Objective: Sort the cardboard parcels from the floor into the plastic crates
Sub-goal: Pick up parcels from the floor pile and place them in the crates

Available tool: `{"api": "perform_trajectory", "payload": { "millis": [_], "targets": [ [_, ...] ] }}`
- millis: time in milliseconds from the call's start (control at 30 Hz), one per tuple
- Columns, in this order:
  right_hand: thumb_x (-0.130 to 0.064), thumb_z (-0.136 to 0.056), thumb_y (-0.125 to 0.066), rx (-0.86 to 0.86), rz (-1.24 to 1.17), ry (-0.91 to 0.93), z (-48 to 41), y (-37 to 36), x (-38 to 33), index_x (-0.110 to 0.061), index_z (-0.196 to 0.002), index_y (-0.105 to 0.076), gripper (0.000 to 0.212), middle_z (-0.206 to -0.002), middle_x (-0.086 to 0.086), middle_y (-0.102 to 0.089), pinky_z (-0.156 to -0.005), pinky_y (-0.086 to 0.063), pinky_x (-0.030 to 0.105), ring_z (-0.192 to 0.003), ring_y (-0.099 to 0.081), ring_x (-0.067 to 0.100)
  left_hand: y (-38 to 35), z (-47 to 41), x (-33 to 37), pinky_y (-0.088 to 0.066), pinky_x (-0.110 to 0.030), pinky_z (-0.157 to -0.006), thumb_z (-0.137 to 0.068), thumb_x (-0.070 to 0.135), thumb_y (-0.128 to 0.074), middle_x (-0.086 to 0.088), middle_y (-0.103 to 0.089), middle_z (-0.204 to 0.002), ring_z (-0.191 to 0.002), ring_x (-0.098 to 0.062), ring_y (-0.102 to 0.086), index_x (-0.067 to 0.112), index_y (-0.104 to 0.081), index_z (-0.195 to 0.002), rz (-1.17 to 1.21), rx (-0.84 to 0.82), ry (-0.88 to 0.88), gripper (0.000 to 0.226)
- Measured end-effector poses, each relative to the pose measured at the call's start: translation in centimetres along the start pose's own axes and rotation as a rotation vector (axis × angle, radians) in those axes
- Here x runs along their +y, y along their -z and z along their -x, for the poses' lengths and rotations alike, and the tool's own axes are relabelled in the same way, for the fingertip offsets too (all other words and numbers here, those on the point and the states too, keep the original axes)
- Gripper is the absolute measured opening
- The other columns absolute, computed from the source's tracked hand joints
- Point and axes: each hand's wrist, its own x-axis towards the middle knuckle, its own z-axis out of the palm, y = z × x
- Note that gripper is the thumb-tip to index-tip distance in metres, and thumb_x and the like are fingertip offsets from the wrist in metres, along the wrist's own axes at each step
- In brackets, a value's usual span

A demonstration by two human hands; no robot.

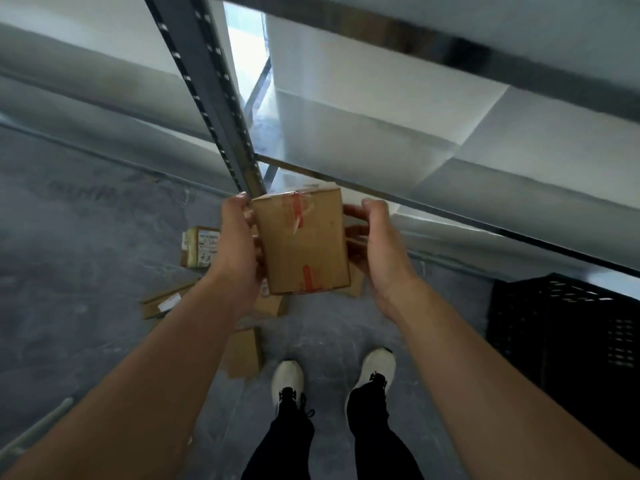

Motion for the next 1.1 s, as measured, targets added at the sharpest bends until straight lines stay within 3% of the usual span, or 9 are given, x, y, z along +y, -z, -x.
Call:
{"api": "perform_trajectory", "payload": {
  "millis": [233, 400, 500, 567, 667, 733, 833, 967, 1100],
  "targets": [
    [-0.043, -0.112, -0.038, 0.001, -0.107, 0.125, 10.2, 1.2, -9.5, -0.016, -0.09, -0.07, 0.047, -0.075, -0.009, -0.075, -0.092, -0.053, 0.037, -0.093, -0.067, 0.017, 0.1, 9.7, 9.0, -0.045, -0.039, -0.071, -0.096, 0.057, -0.042, -0.004, -0.062, -0.075, -0.073, -0.023, -0.055, 0.016, -0.059, -0.093, 0.009, -0.123, -0.1, 0.045],
    [-0.042, -0.109, -0.042, 0.039, -0.12, 0.272, 17.3, 2.5, -13.9, -0.011, -0.101, -0.06, 0.036, -0.098, 0.011, -0.068, -0.083, -0.055, 0.036, -0.093, -0.065, 0.023, -0.6, 17.3, 12.5, -0.05, -0.031, -0.063, -0.095, 0.052, -0.046, 0.002, -0.067, -0.072, -0.06, -0.013, -0.062, 0.017, -0.056, -0.084, -0.02, -0.202, -0.188, 0.038],
    [-0.029, -0.11, -0.054, 0.104, -0.049, 0.399, 21.4, 4.2, -15.7, -0.012, -0.094, -0.057, 0.024, -0.09, -0.001, -0.064, -0.07, -0.051, 0.021, -0.078, -0.062, 0.002, -1.3, 21.3, 14.0, -0.044, -0.026, -0.055, -0.095, 0.049, -0.048, 0.008, -0.061, -0.057, -0.043, -0.007, -0.056, 0.021, -0.053, -0.072, -0.02, -0.249, -0.249, 0.036],
    [-0.025, -0.111, -0.059, 0.129, -0.019, 0.455, 24.6, 5.7, -16.8, -0.01, -0.1, -0.06, 0.018, -0.094, -0.005, -0.067, -0.058, -0.048, 0.01, -0.068, -0.06, -0.01, -1.8, 24.3, 14.8, -0.046, -0.026, -0.054, -0.094, 0.049, -0.048, 0.007, -0.063, -0.06, -0.046, -0.008, -0.058, 0.021, -0.054, -0.074, -0.027, -0.284, -0.28, 0.035],
    [-0.046, -0.106, -0.064, 0.145, -0.032, 0.501, 29.3, 7.8, -18.7, -0.018, -0.115, -0.059, 0.03, -0.114, -0.01, -0.068, -0.057, -0.051, 0.005, -0.079, -0.066, -0.019, -2.6, 28.9, 16.1, -0.05, -0.032, -0.064, -0.092, 0.043, -0.049, 0.002, -0.07, -0.079, -0.067, -0.015, -0.065, 0.02, -0.065, -0.084, -0.026, -0.363, -0.345, 0.03],
    [-0.053, -0.099, -0.07, 0.174, -0.066, 0.535, 32.1, 9.2, -20.1, -0.025, -0.12, -0.058, 0.037, -0.118, -0.014, -0.068, -0.064, -0.058, 0.009, -0.089, -0.07, -0.015, -3.3, 32.0, 17.0, -0.052, -0.037, -0.075, -0.094, 0.032, -0.049, 0.001, -0.075, -0.097, -0.089, -0.019, -0.07, 0.019, -0.075, -0.1, -0.041, -0.42, -0.42, 0.03],
    [-0.049, -0.096, -0.075, 0.233, -0.183, 0.578, 35.4, 11.2, -21.8, -0.029, -0.127, -0.06, 0.039, -0.125, -0.01, -0.072, -0.097, -0.066, 0.039, -0.112, -0.074, 0.008, -4.1, 35.2, 18.6, -0.054, -0.044, -0.095, -0.098, 0.01, -0.058, 0.003, -0.075, -0.115, -0.112, -0.021, -0.069, 0.026, -0.076, -0.115, -0.151, -0.489, -0.594, 0.03],
    [-0.036, -0.107, -0.064, 0.214, -0.4, 0.63, 38.4, 12.9, -22.6, -0.023, -0.136, -0.061, 0.032, -0.127, -0.007, -0.076, -0.105, -0.062, 0.047, -0.117, -0.075, 0.014, -4.9, 37.9, 20.7, -0.06, -0.044, -0.088, -0.081, 0.014, -0.083, -0.008, -0.072, -0.119, -0.108, -0.028, -0.072, 0.025, -0.068, -0.129, -0.073, -0.576, -0.619, 0.051],
    [-0.028, -0.111, -0.06, 0.224, -0.439, 0.667, 39.9, 14.4, -22.9, -0.028, -0.142, -0.061, 0.032, -0.126, -0.005, -0.079, -0.105, -0.061, 0.053, -0.122, -0.074, 0.021, -6.1, 40.8, 21.9, -0.053, -0.05, -0.103, -0.084, 0.024, -0.079, -0.011, -0.075, -0.119, -0.108, -0.028, -0.072, 0.009, -0.062, -0.132, -0.115, -0.819, -0.478, 0.053]
  ]
}}
